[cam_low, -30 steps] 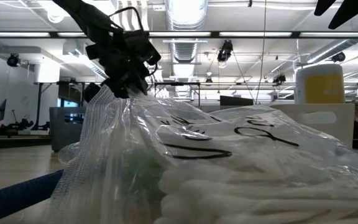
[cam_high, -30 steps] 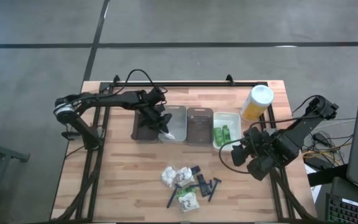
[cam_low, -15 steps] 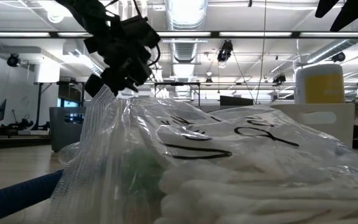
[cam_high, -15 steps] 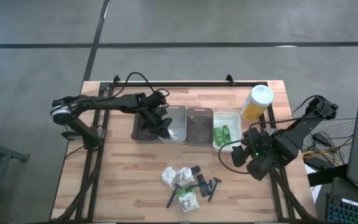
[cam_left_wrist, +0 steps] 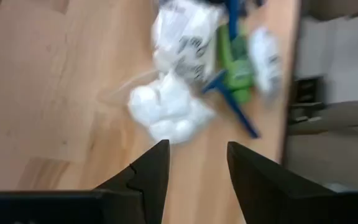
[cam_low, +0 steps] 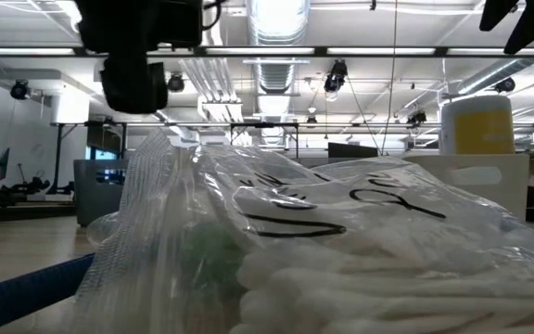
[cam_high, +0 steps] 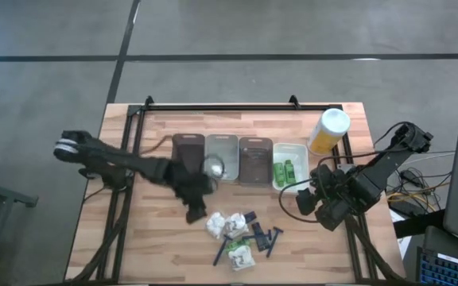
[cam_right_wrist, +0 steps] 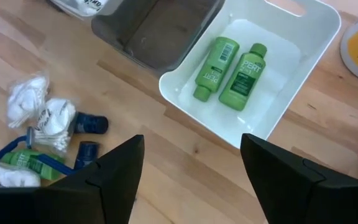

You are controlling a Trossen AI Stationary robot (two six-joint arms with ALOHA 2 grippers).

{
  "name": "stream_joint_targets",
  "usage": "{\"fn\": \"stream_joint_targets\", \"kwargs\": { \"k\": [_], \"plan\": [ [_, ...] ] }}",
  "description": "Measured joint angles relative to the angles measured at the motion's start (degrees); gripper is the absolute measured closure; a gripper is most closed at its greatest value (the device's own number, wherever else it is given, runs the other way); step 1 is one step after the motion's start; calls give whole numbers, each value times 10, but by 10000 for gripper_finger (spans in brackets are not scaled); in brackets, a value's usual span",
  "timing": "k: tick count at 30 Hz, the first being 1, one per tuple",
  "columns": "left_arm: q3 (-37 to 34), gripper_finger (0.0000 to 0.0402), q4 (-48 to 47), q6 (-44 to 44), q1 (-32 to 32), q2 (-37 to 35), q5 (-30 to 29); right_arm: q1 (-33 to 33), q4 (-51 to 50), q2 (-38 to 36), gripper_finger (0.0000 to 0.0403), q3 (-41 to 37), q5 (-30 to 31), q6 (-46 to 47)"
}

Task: Pick & Place Travel size toiletries
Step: Put the white cotton pack into the gray bin

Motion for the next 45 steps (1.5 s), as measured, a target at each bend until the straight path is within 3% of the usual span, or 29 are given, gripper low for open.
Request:
{"fn": "stream_joint_targets", "kwargs": {
  "k": [3, 8, 15, 22, 31, 45],
  "plan": [
    [-1, 233, -3, -58, -36, 26, -61, 0, 2, 0, 131, 0, -2, -11],
    [-1, 193, 4, -137, -39, 73, -83, 0, 4, 0, 120, 0, -5, -25],
    [-2, 116, 29, -89, -39, 136, -69, 0, 4, 0, 106, 0, -10, -25],
    [-2, 118, 65, -13, -38, 176, -11, 0, 6, 0, 103, 0, -11, -25],
    [-2, 178, 130, 10, -40, 188, 7, 0, 7, 0, 131, -5, -11, -33],
    [-2, 392, 108, -22, -43, 148, 26, 0, 15, 0, 176, -35, -9, -37]
  ]
}}
